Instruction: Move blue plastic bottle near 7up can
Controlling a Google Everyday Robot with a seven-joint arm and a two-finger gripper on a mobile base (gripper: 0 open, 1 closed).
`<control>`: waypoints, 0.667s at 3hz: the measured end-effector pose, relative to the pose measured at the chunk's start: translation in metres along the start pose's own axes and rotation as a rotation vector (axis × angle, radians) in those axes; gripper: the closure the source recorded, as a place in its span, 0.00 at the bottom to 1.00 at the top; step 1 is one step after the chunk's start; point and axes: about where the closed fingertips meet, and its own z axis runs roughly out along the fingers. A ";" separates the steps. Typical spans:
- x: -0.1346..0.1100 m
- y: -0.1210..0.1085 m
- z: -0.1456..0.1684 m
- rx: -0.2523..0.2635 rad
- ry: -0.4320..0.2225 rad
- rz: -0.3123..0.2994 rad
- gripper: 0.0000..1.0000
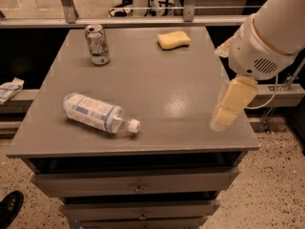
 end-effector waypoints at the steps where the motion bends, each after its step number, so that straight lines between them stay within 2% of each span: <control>1: -0.033 0.005 0.015 -0.016 -0.050 0.012 0.00; 2: -0.085 0.017 0.045 -0.047 -0.127 0.033 0.00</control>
Offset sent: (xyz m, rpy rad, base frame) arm 0.0224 0.1413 -0.0264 0.2077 0.0371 0.0187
